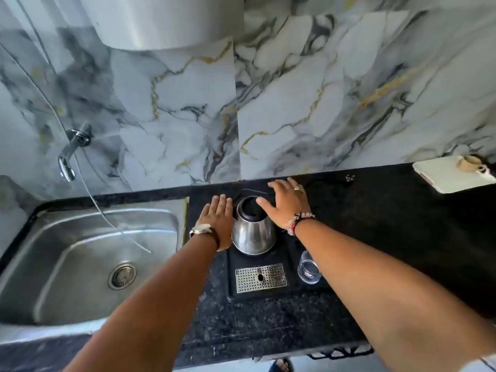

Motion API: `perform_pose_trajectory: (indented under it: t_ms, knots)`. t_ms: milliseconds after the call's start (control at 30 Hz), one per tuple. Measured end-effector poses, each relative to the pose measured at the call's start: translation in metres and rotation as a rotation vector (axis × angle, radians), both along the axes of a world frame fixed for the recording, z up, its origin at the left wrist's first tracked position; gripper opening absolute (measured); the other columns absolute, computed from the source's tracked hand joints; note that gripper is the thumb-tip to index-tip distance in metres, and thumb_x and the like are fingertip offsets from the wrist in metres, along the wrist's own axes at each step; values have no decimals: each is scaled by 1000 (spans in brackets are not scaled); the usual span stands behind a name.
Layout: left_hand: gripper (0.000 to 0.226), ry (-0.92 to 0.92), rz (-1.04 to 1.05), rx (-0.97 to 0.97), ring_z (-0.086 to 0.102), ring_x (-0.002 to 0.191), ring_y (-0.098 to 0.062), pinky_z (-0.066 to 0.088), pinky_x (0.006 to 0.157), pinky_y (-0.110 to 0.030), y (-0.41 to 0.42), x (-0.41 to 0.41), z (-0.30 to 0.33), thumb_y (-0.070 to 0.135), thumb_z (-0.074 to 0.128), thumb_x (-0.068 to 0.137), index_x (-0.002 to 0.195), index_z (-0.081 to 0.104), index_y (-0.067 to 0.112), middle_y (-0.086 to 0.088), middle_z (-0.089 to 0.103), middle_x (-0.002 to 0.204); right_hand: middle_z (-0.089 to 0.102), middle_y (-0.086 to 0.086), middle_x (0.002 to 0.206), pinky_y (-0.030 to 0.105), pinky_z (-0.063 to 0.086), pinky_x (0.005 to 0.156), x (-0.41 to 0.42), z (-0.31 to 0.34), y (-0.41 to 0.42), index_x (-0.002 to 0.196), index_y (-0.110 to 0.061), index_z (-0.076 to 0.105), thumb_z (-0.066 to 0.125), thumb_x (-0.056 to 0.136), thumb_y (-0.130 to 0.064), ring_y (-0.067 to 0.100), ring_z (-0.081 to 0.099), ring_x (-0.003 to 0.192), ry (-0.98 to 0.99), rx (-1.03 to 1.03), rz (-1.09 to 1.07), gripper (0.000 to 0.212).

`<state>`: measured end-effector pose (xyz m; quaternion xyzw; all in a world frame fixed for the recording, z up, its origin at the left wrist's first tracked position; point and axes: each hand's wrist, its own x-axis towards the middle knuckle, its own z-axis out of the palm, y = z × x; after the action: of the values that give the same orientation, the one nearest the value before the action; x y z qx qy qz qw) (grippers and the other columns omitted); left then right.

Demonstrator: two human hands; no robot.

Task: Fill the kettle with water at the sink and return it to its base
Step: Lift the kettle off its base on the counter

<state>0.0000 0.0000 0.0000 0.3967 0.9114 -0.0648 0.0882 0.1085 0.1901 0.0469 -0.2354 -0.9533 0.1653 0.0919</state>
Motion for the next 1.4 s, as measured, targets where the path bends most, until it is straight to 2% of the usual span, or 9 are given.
perform_pose_trajectory:
  t_ms: [100,300,467,633,800,867,1200,1333,1400]
  knots:
    - [104,-11,46,-1,-12,152,-32,4,123,-47,7,-1,-13,41,57,87,156,-15,8,-13,-15,167,58,8,146,52,33,116,-13,-27,-1,138,-20,57,43,85,-74,37,39,143,-65,-9,6,77]
    - [101,30,69,59,-17,151,-32,-1,122,-46,15,5,-31,46,49,91,153,-21,8,-13,-25,164,75,3,116,48,48,98,-27,-39,-11,113,-27,65,44,65,-92,33,65,112,-61,-71,-103,83]
    - [107,-39,98,83,-18,151,-31,0,123,-46,16,5,-37,38,59,88,153,-22,9,-12,-23,165,77,-1,112,45,46,97,-34,-43,-7,115,-31,65,52,66,-78,30,68,108,-37,-152,-117,69]
    - [95,-56,74,106,-17,151,-31,-3,122,-46,14,1,-37,36,49,95,154,-21,11,-9,-22,165,78,-5,101,46,47,96,-34,-53,-4,108,-34,67,51,67,-75,29,68,100,20,-184,-123,60]
    - [93,-41,53,103,-17,151,-33,-3,122,-47,11,-1,-36,36,49,96,155,-18,9,-12,-21,165,77,-3,82,44,52,84,-35,-49,-4,93,-31,72,51,70,-65,33,70,88,110,-249,-148,46]
    - [95,-49,58,99,-17,150,-34,-3,122,-47,11,-2,-35,38,50,95,155,-18,8,-12,-21,165,79,-3,89,45,53,88,-38,-43,-3,99,-34,74,51,69,-61,33,70,93,123,-331,-164,46]
    - [104,-73,37,117,-13,151,-33,2,123,-47,6,-4,-34,33,60,89,155,-17,11,-11,-20,166,76,-17,75,29,50,76,-7,-65,25,73,-34,75,59,78,-43,3,69,80,374,-781,-289,19]
    - [101,-114,56,142,-14,151,-31,1,123,-45,6,-3,-38,38,53,89,155,-20,14,-8,-22,165,61,-1,56,37,43,62,-4,-85,37,54,-21,59,57,88,-60,23,58,62,339,-811,-416,52]
    - [102,-108,65,146,-15,151,-30,0,123,-44,8,-2,-41,39,52,89,154,-22,15,-7,-24,164,62,19,61,43,54,63,-10,-93,38,59,-6,61,60,92,-52,32,61,64,369,-868,-436,56]
